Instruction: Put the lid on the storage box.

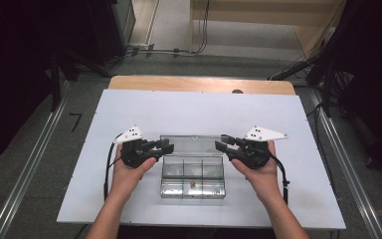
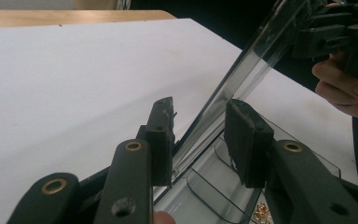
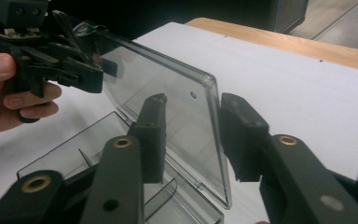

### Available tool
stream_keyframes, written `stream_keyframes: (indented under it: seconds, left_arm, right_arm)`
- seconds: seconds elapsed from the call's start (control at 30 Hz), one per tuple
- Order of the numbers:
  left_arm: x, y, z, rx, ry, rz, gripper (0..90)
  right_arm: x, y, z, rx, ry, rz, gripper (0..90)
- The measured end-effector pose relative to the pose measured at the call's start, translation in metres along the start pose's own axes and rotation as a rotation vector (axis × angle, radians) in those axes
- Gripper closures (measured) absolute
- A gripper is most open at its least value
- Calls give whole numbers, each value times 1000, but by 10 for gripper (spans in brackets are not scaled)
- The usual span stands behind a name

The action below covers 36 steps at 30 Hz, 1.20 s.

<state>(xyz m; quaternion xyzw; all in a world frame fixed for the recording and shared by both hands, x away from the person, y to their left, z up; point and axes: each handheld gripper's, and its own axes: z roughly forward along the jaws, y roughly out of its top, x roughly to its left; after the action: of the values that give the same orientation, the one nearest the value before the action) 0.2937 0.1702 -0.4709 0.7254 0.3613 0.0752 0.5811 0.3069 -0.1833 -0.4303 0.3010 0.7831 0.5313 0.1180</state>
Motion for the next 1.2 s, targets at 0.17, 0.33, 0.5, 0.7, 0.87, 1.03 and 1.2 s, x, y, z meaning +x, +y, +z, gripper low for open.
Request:
stream_keyframes:
  seconds: [0.17,0.33,0.5,0.7,0.87,1.03,1.2]
  left_arm:
    - [-1,1,-1,6,3,-32,595]
    - [-5,8,-14,-25,19,-34,517]
    - [-9,9,-24,-8,34,-13,518]
    - [-13,3,-36,6,77,-6,637]
    - [-13,-5,-45,17,76,-38,750]
    - [-14,-10,-47,39,78,-49,817]
    - [-19,-11,-40,51,47,-44,870]
  right_arm:
    - [1,-2,-1,-2,13,11,617]
    - [3,-2,-3,5,14,8,616]
    - [4,-3,-4,7,16,7,614]
    - [7,-4,-5,11,15,5,609]
    - [8,-6,-6,12,18,0,605]
    - [9,-6,-7,15,17,-4,600]
    - [10,-7,-8,19,20,-3,596]
